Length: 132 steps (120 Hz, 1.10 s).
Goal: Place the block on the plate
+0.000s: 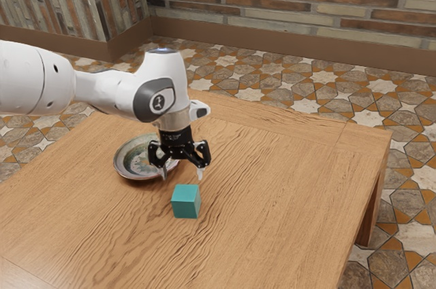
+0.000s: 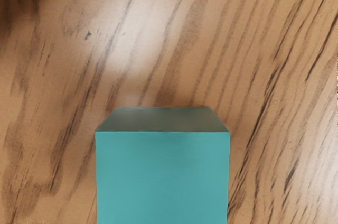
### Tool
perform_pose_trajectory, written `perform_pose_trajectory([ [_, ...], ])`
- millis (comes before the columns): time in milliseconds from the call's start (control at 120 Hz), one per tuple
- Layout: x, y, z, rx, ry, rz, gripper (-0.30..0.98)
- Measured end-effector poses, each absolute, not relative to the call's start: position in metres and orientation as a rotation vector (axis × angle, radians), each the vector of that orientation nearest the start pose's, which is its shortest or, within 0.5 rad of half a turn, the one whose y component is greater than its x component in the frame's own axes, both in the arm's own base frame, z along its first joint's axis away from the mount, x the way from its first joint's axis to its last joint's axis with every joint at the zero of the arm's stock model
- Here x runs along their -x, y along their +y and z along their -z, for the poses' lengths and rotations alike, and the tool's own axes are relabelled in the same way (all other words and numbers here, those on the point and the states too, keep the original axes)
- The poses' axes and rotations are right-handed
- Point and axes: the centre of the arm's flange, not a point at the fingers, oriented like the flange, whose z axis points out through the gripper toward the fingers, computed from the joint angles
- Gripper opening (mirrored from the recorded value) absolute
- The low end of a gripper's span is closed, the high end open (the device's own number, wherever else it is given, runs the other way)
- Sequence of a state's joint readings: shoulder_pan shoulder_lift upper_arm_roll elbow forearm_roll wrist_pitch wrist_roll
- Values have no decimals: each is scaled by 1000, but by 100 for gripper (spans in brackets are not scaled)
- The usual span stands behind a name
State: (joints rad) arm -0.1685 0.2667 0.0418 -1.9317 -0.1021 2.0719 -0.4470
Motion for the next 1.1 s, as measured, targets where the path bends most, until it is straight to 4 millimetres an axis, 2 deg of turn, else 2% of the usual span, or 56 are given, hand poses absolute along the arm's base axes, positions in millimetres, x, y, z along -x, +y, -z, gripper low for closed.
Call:
perform_pose_trajectory([
  [300, -582, -78, -307, 3077, -812, -195, 69],
  [700, -584, -80, -267, 3013, -827, -210, 69],
  [867, -586, -80, -261, 3006, -838, -206, 66],
  [1100, -588, -86, -262, 3008, -842, -189, 48],
])
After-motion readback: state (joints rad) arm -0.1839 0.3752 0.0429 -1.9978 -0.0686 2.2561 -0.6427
